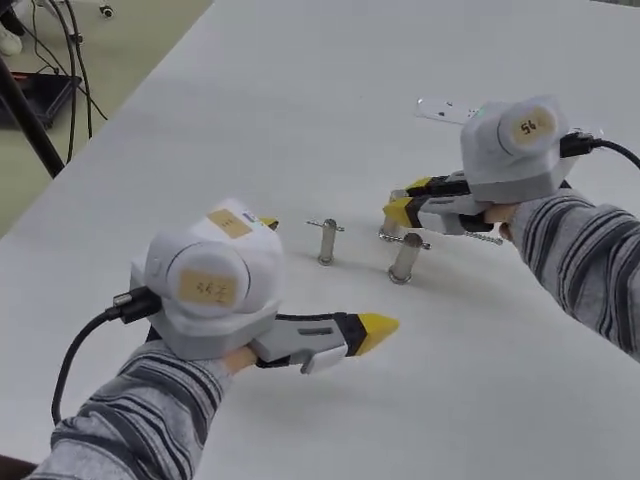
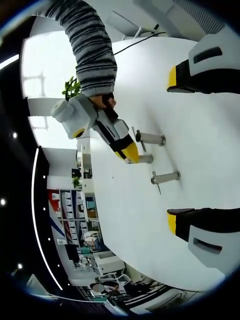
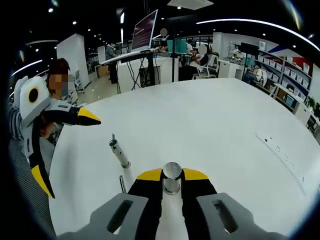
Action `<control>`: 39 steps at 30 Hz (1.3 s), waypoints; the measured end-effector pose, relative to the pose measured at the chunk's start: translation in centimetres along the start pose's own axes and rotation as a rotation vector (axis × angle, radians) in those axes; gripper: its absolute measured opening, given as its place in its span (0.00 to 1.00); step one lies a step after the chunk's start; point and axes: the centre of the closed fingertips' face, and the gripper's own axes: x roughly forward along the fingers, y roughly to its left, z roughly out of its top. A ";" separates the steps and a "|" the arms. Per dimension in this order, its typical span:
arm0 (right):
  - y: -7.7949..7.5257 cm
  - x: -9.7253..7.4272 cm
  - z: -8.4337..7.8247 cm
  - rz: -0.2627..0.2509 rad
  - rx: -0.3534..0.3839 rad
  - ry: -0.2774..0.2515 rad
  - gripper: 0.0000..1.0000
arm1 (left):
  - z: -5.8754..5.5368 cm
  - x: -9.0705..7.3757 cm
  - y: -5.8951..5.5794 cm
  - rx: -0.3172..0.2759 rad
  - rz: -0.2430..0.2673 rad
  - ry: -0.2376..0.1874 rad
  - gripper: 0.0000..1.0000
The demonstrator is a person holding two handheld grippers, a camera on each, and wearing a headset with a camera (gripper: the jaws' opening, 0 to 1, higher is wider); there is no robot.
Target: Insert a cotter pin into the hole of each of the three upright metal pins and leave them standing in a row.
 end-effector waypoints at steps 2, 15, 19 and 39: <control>-0.2 -0.7 -0.5 -0.011 0.011 0.002 0.08 | -0.1 0.1 -0.1 -0.001 -0.004 0.003 0.95; -1.2 -4.4 -2.8 -0.052 0.023 0.010 0.08 | -0.1 0.1 -0.3 -0.010 -0.008 -0.003 0.98; -0.9 -5.2 -3.3 -0.054 0.026 0.013 0.08 | -0.1 0.1 -0.4 -0.008 -0.010 -0.004 0.99; 3.3 -7.5 -5.0 -0.046 0.017 0.023 0.08 | 0.1 -0.1 -0.8 -0.010 -0.025 -0.012 0.99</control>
